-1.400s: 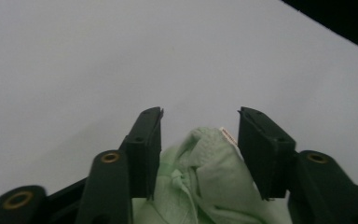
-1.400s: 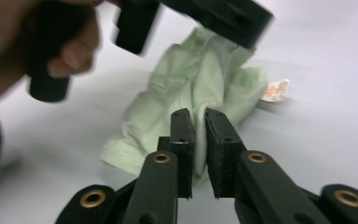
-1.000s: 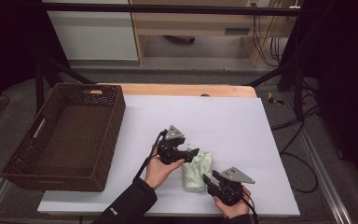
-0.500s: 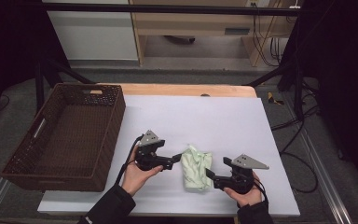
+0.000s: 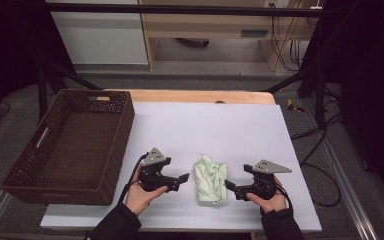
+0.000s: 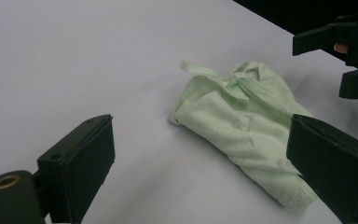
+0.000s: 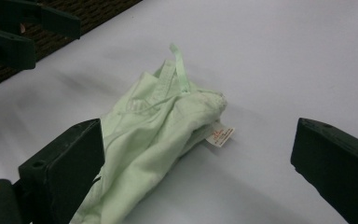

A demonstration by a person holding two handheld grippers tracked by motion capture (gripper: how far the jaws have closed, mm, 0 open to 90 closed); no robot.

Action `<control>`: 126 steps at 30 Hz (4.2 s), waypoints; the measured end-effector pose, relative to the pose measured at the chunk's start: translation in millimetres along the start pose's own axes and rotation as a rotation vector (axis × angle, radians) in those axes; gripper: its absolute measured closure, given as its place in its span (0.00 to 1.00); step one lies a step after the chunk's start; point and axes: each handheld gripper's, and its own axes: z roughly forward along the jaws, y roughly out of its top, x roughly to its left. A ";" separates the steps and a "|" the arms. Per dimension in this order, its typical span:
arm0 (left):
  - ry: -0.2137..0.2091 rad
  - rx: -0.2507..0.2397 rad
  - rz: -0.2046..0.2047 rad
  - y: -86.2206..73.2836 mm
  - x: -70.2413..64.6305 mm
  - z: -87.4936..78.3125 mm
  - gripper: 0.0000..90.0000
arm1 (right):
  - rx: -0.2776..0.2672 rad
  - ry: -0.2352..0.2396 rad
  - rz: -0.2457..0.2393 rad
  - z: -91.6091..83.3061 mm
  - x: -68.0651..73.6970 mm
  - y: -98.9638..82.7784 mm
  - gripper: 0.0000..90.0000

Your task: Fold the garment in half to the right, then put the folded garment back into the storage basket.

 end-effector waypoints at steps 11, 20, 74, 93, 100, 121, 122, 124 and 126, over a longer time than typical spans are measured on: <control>-0.019 0.043 0.011 -4.1 -11.2 10.9 0.05 | 0.015 -0.008 -0.022 -7.4 -11.8 -10.3 0.03; -0.034 0.046 0.028 -1.3 -19.5 14.4 0.05 | 0.017 -0.021 -0.021 -13.2 -19.4 -12.7 0.02; 0.018 0.163 -0.085 -6.9 -28.2 60.8 0.22 | 0.021 -0.041 -0.009 -18.8 -24.4 -15.8 0.02; 0.026 0.218 -0.097 -10.6 -43.8 68.0 0.47 | 0.024 -0.044 -0.007 -18.4 -24.1 -16.0 0.02; 0.030 0.217 -0.099 -11.0 -48.3 70.4 0.57 | 0.019 -0.045 -0.009 -18.0 -24.0 -16.1 0.02; 0.047 0.223 -0.109 -8.7 -51.5 73.6 0.88 | 0.023 -0.046 -0.009 -18.0 -24.3 -15.9 0.02; 0.042 0.221 -0.111 -8.4 -51.4 73.8 0.89 | 0.023 -0.047 -0.009 -18.1 -24.4 -15.9 0.02; 0.034 0.214 -0.115 -7.9 -51.7 74.0 0.90 | 0.020 -0.047 -0.004 -18.3 -24.1 -15.8 0.02; 0.031 0.211 -0.110 -7.3 -52.1 73.6 0.90 | 0.020 -0.047 -0.006 -18.3 -24.0 -15.9 0.02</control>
